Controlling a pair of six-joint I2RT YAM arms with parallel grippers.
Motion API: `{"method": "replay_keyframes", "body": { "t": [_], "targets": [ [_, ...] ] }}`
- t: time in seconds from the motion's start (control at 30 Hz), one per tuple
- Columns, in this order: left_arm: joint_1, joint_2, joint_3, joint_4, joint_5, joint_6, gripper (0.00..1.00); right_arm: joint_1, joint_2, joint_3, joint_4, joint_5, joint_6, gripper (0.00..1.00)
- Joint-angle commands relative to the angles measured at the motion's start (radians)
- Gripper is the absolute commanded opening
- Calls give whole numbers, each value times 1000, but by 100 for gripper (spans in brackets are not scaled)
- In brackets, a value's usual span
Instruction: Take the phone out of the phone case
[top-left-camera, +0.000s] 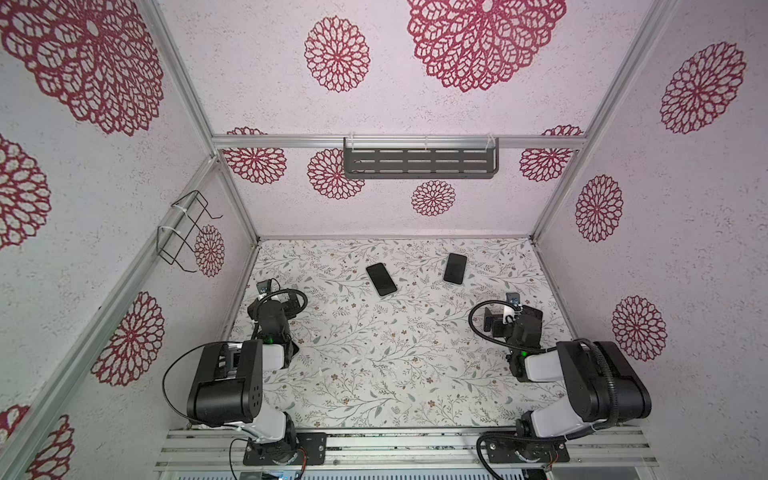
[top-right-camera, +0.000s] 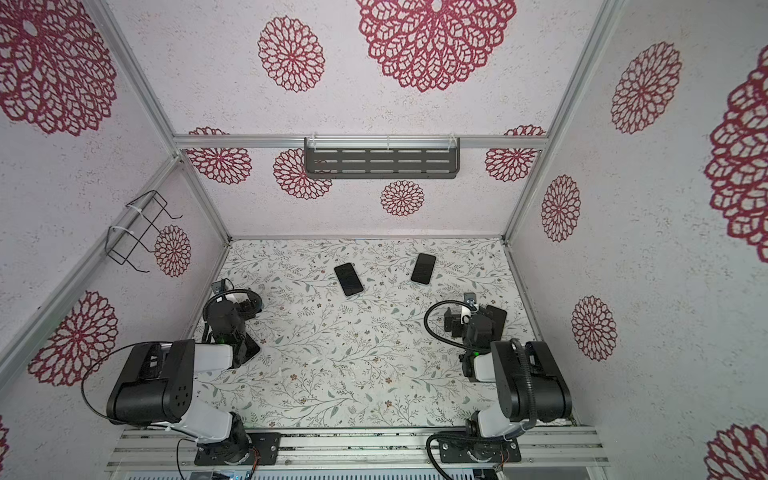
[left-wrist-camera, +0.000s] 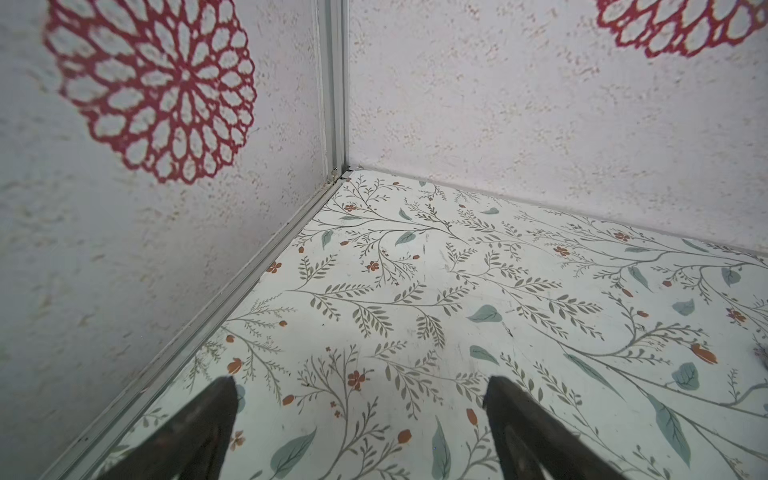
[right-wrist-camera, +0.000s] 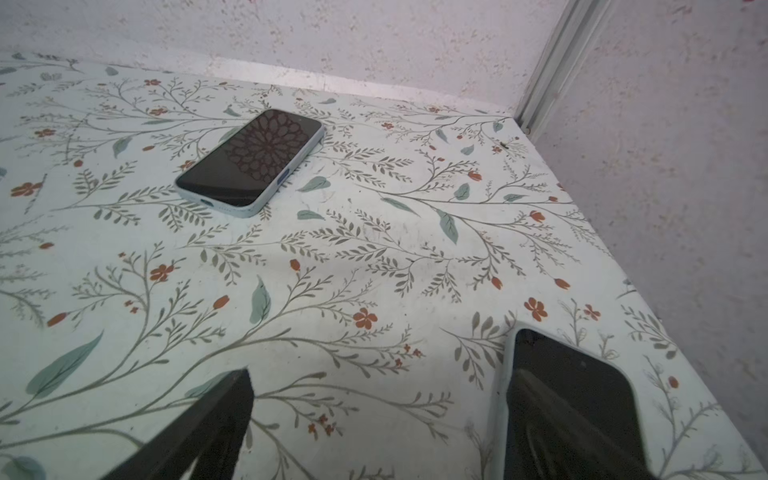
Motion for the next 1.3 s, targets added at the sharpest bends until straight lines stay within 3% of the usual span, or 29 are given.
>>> {"method": "replay_keyframes", "body": {
  "t": [0.0, 0.97, 1.03, 1.1, 1.17, 1.27],
  "targets": [
    [1, -2, 0, 24, 3, 2, 97, -8, 4, -6, 135, 90, 88, 99],
    [1, -2, -1, 24, 2, 2, 97, -9, 4, -6, 136, 89, 87, 99],
    [-10, -15, -17, 50, -2, 12, 97, 4, -19, -8, 129, 143, 91, 99],
    [-72, -99, -31, 22, -54, 79, 97, 63, -132, 24, -30, 273, 68, 99],
    [-170, -213, -14, -75, -189, 138, 97, 119, -293, 118, -328, 387, 129, 99],
    [-256, -409, 83, -413, -261, 49, 97, 149, -458, 267, -744, 318, 276, 99]
  ]
}}
